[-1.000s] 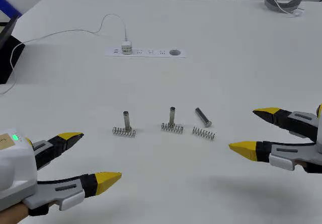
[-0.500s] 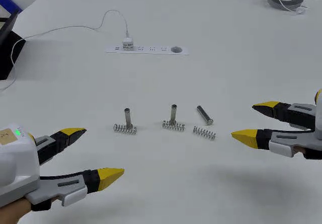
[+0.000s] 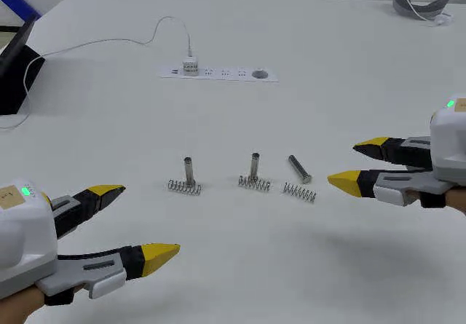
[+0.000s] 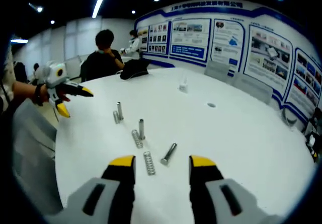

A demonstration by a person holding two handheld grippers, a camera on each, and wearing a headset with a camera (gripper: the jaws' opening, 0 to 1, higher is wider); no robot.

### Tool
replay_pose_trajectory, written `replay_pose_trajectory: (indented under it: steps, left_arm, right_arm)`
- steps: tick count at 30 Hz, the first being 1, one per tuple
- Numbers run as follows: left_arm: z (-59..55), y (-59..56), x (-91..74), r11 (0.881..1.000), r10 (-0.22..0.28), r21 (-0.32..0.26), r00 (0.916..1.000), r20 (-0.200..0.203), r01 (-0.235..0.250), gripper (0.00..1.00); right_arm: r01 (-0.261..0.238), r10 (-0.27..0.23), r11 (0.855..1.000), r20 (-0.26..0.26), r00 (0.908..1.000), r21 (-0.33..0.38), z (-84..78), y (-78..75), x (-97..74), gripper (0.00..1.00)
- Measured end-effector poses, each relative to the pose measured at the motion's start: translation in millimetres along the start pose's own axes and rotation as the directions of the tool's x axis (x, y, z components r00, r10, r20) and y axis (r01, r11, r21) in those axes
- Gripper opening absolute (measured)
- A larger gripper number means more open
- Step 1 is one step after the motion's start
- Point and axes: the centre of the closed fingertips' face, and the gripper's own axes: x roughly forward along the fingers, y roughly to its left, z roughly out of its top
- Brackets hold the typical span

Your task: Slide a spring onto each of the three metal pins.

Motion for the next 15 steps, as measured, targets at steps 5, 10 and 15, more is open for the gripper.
replay_pose_trajectory:
  steps: [5,10,15]
  left_arm:
    - [-0.2,-1.3,0.4,1.0,-0.001,0.001,1.0,0.001,0.001,0.75]
    - [-0.2,-1.2,-0.6,1.0,0.0,0.001,1.0,0.002,0.0,0.75]
    - [-0.1,-1.9,-1.2,1.0,0.001,-0.003,1.0,0.006,-0.001,0.75]
  right_arm:
    - [0.005,-0.006,1.0,-0.036,0.9993,-0.02,0.5,-0.8,11.2,0.41]
    - [0.014,-0.015,1.0,-0.069,0.9975,-0.02,-0.2,-3.9,22.0,0.4]
    - [0.027,-0.029,0.999,-0.085,0.996,-0.023,3.9,-7.0,32.0,0.36]
